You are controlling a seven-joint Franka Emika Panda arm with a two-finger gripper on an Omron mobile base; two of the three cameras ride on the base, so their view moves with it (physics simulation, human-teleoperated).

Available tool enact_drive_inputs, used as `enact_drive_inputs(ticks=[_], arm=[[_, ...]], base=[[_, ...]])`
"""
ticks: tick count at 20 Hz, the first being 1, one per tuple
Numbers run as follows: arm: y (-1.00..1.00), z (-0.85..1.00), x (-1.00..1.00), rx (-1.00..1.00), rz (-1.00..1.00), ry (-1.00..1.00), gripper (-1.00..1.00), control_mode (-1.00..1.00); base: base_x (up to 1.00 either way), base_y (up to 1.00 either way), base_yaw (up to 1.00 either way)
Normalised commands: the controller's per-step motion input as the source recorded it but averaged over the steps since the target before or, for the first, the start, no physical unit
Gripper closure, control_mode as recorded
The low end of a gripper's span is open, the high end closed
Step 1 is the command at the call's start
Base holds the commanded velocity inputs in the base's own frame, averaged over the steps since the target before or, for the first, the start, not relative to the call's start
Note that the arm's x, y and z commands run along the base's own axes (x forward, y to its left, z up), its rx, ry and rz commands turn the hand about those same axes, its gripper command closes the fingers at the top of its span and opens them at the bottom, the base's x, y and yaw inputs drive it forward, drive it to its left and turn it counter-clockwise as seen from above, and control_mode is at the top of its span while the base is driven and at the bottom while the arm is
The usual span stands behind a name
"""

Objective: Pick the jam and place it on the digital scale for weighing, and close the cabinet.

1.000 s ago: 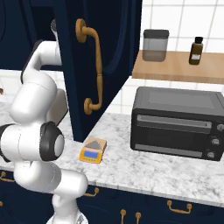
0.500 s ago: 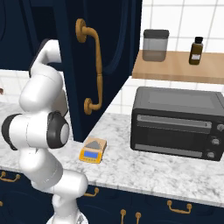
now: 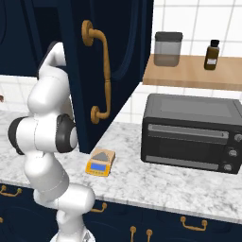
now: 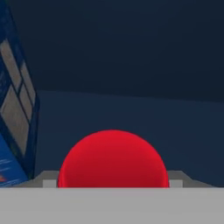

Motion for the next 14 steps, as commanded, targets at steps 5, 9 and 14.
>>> enact_drive_inputs(ticks=[5, 9, 14], arm=[[0.00, -0.15, 0.02, 0.00, 0.01, -0.01, 1.00, -1.00], [0.00, -0.15, -0.77, 0.01, 0.02, -0.12, 1.00, -1.00], [0.00, 0.10, -0.97, 0.04, 0.00, 0.01, 1.00, -1.00]], base=[[0.00, 0.00, 0.00], [0.00, 0.00, 0.00], [0.00, 0.00, 0.00]])
